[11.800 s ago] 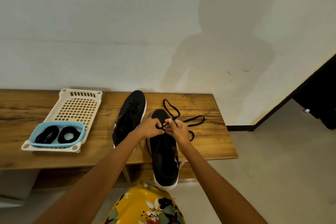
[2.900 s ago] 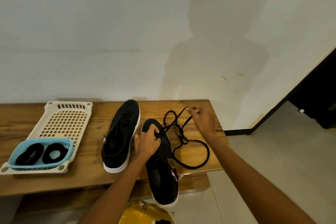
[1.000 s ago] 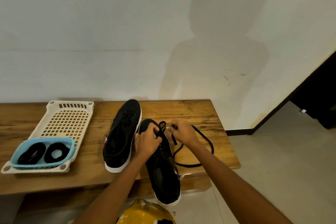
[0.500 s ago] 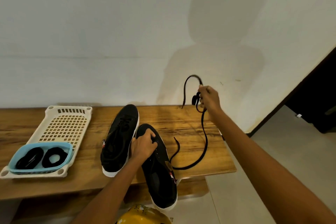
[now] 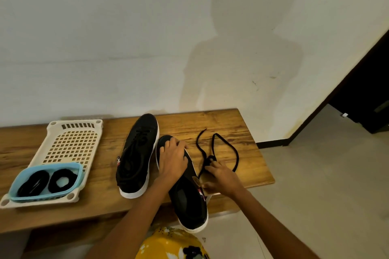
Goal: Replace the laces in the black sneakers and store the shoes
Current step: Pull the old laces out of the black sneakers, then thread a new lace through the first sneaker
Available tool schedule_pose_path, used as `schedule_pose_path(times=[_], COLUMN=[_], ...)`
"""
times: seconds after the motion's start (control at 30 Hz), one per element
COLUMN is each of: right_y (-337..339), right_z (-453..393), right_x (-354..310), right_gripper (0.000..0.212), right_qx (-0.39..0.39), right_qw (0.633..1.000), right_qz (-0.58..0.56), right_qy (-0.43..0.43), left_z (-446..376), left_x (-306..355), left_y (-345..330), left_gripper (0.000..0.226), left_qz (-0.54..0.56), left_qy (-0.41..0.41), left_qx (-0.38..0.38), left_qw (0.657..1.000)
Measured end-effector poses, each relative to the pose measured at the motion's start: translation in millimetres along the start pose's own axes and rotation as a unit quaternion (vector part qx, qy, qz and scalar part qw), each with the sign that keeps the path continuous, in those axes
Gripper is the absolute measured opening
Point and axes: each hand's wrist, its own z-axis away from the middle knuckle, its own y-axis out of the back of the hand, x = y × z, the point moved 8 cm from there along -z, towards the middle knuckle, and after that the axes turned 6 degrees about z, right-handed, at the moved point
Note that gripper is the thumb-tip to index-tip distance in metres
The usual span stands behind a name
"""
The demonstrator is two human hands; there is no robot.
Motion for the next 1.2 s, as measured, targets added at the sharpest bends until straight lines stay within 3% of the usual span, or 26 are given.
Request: schedule_pose_path(times=[0.13,0.3,0.4,0.5,0.57,0.63,0.73,0.8,0.87,0.97,1.03,1.2], right_y=[-4.0,-2.6,11.4,67.9,115.0,162.0,224.5,254.0,263.9,248.8,227.2,184.6], right_z=[7.2,14.0,11.3,20.4,38.2,62.9,104.7,135.2,160.6,189.7,199.7,216.3], right_x=[1.1,9.9,21.0,17.5,5.1,-6.2,-8.2,0.9,13.3,12.2,-1.8,-53.0], right_gripper=[0.059,0.032,0.023,0.015,0.027,0.020,0.010,0.013,0.013,0.007,0.005,0.010], right_qx=[0.036,0.079,0.072,0.090,0.076,0.072,0.146,0.222,0.276,0.287,0.270,0.226], right_qw=[0.999,0.997,0.992,0.960,0.930,0.907,0.863,0.809,0.743,0.667,0.634,0.582], right_qz=[0.015,-0.006,-0.095,-0.263,-0.359,-0.413,-0.481,-0.544,-0.610,-0.687,-0.722,-0.780], right_qy=[0.020,0.007,-0.028,-0.030,0.009,0.038,0.048,0.035,-0.003,-0.043,-0.058,-0.036], left_z=[4.4,7.5,10.6,12.8,14.1,18.1,30.7,45.8,60.9,85.3,94.2,106.9], left_x=[13.8,27.1,40.5,59.7,80.7,109.8,156.3,177.8,187.8,195.2,196.5,201.8], left_y=[-0.3,-3.6,-8.9,-7.9,4.9,30.2,78.9,107.6,126.7,159.2,175.5,195.9], left_gripper=[0.034,0.043,0.056,0.073,0.088,0.089,0.035,0.011,0.020,0.025,0.029,0.029], left_qz=[-0.006,0.013,0.067,0.180,0.314,0.438,0.506,0.537,0.572,0.643,0.712,0.853], left_qy=[-0.027,-0.055,-0.086,-0.084,-0.050,-0.027,-0.051,-0.059,-0.043,-0.002,0.037,0.135], left_qx=[-0.002,-0.030,-0.086,-0.166,-0.202,-0.212,-0.193,-0.176,-0.161,-0.088,-0.041,0.021], left_qw=[1.000,0.998,0.990,0.966,0.926,0.874,0.839,0.823,0.803,0.761,0.700,0.503])
